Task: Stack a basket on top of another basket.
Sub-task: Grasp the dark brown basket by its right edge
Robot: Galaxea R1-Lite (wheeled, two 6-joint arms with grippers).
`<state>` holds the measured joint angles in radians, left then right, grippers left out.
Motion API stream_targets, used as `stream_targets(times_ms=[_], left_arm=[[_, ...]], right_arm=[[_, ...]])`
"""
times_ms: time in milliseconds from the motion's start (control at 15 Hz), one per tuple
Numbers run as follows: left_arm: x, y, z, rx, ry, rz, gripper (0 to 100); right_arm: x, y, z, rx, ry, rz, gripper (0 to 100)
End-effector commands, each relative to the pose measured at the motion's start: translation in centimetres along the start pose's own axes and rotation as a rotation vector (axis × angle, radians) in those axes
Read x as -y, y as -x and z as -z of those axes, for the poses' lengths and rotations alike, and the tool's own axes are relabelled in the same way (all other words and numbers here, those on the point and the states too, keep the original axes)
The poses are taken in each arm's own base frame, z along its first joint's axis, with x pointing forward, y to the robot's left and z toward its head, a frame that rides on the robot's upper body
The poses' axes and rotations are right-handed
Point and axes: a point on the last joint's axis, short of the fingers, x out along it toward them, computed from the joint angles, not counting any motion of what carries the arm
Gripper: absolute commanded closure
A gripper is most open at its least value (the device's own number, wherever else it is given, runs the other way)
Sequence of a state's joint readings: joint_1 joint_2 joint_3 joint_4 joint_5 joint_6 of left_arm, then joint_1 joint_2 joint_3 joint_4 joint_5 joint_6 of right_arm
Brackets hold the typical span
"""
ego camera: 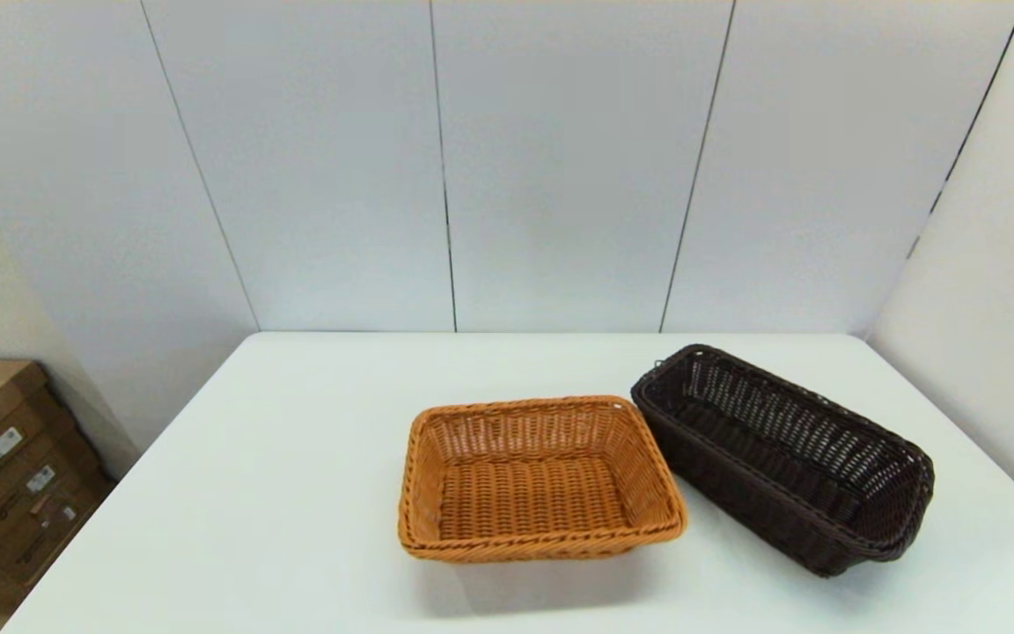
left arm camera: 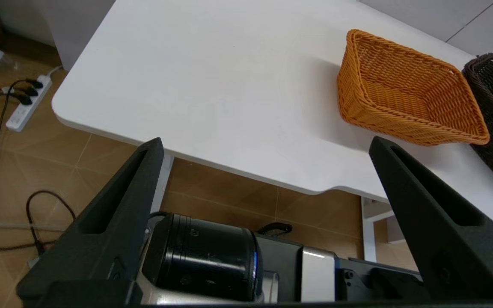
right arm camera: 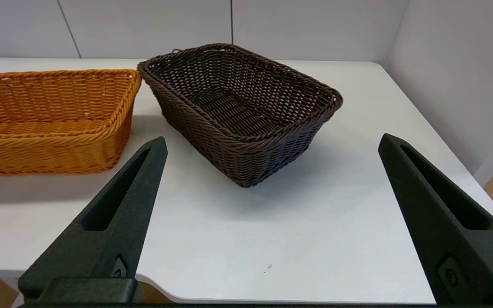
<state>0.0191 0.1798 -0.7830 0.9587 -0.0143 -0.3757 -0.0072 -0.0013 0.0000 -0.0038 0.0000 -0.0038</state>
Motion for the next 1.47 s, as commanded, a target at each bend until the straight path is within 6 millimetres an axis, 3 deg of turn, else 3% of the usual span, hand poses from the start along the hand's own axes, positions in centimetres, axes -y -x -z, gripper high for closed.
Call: stream_targets(times_ms=[67,467,1200,1267,1333,1467], left_arm=[[-1.4,-3.5,3.3,0.137,-0.17,0.046,0],[-2.6,-9.8,6.1,0.3,-0.279,0.068,0],[-2.8,-10.5,6.4,0.359,-0.302,0.036,0],[-2.8,-10.5,6.4,0.359,-0.29,0.038,0],[-2.8,-10.5,6.4,0.36,-0.278,0.041,0],[-2.8,-10.5,6.4,0.359,-0.279,0.04,0]], right_arm=[[0.0,0.0,0.0,0.001,0.001,0.0,0],[0.0,0.0,0.0,0.001,0.001,0.0,0],[0.0,0.3,0.0,-0.049,0.086,-0.01,0],[0.0,0.7,-1.5,-0.006,0.074,0.014,0],[0.1,1.2,-4.8,0.048,0.027,0.05,0],[0.2,0.1,-11.0,0.051,0.0,0.091,0]])
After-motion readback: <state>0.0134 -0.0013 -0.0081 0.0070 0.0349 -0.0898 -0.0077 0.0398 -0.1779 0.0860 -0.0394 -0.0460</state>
